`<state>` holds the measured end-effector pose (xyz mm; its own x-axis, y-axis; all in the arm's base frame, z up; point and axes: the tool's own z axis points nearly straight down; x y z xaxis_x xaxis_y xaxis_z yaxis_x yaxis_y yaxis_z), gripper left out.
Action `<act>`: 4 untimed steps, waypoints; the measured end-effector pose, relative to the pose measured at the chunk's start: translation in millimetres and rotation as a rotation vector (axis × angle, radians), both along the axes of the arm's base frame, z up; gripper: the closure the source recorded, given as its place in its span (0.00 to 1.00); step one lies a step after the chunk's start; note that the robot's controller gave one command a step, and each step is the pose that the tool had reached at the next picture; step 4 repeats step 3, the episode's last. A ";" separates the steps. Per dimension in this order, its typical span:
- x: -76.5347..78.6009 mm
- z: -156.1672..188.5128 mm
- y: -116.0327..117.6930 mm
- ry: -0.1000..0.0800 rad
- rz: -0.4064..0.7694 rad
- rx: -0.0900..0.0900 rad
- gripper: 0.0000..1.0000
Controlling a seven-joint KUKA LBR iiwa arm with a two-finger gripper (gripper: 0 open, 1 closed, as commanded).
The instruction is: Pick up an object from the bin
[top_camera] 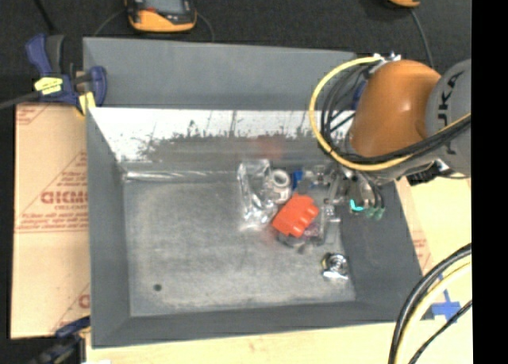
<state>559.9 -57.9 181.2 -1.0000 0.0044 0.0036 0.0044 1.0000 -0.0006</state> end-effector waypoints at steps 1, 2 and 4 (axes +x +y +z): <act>27.6 -93.5 -2.1 -0.002 0.127 0.001 0.00; 29.4 -88.5 -2.3 -0.009 0.128 -0.001 1.00; 70.5 85.5 -5.5 -0.019 0.133 -0.003 1.00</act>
Offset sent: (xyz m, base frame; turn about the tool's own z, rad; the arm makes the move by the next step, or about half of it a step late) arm 0.0277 -0.0014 -0.0900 -0.1271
